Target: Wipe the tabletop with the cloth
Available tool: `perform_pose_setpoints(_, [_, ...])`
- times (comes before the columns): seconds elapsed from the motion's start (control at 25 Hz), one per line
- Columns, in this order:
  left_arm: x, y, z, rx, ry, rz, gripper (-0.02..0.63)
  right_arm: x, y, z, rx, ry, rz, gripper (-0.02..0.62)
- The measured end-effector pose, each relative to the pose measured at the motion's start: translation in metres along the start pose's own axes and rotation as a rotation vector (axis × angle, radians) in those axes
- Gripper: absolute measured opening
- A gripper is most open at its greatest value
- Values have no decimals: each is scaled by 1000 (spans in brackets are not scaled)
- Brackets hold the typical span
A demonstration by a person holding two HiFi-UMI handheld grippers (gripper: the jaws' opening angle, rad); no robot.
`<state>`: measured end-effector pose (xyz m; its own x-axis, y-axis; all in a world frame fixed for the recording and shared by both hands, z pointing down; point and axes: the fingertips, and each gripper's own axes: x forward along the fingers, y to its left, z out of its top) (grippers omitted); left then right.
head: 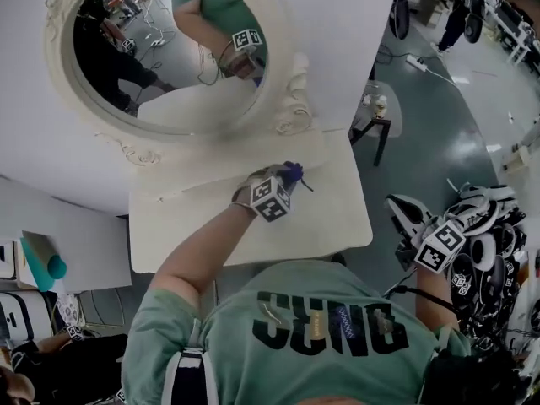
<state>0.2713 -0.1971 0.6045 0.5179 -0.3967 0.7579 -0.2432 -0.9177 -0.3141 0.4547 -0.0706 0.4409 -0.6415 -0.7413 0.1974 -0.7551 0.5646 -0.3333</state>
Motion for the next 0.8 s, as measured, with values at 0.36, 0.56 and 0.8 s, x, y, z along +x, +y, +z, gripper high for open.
perform_pose_setpoints(0.36, [197, 52, 125, 266, 424, 25, 78, -162, -146, -21, 129, -31, -134, 12])
perform_pose_setpoints(0.56, [257, 57, 86, 547, 759, 10, 78, -233, -173, -55, 215, -46, -237, 12])
perform_pose_setpoints(0.8, [286, 72, 35, 729, 956, -3, 78, -264, -185, -87, 296, -48, -318, 12])
